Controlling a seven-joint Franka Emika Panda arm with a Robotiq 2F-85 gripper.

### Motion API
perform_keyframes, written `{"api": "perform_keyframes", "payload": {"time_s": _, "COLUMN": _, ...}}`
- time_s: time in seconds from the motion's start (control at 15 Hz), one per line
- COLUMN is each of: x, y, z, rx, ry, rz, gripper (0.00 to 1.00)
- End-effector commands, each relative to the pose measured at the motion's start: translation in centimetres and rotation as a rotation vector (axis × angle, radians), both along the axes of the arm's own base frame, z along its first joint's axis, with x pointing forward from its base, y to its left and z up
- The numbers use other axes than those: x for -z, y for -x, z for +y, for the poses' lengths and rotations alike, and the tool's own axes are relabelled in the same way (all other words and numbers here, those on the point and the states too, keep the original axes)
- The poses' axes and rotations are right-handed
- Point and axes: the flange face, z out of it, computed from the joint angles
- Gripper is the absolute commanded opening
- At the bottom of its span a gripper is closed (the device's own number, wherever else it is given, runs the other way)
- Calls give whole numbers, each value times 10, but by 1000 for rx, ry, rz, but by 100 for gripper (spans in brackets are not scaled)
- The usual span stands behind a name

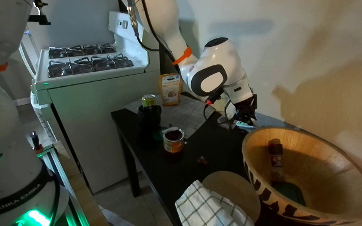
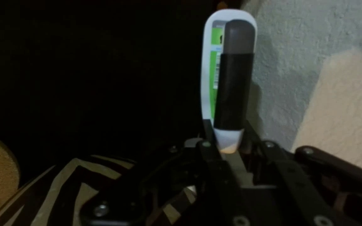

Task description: Use the white brush to push the brown objects close to the wall towards the pile of brown objects in the front

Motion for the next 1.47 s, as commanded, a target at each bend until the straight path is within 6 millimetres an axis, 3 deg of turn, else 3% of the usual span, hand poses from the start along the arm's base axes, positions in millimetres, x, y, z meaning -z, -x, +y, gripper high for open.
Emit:
{"api": "perform_keyframes", "payload": {"time_s": 0.0, "x": 11, "y": -20, "z": 16, "rx": 19, "ry": 54, "rz": -11, "gripper": 6}}
{"api": "perform_keyframes", "payload": {"time_s": 0.67, "x": 30, "y": -43, "z": 28, "rx": -10, "ry": 82, "rz": 51, "gripper": 6}}
{"api": "perform_keyframes", "payload": {"time_s": 1.13, "x": 29, "y": -59, "z": 60, "rx": -125, "ry": -33, "rz": 37, "gripper": 6}}
{"api": "perform_keyframes", "payload": {"time_s": 1.4, "x": 38, "y": -61, "z": 64, "rx": -124, "ry": -47, "rz": 25, "gripper": 6}}
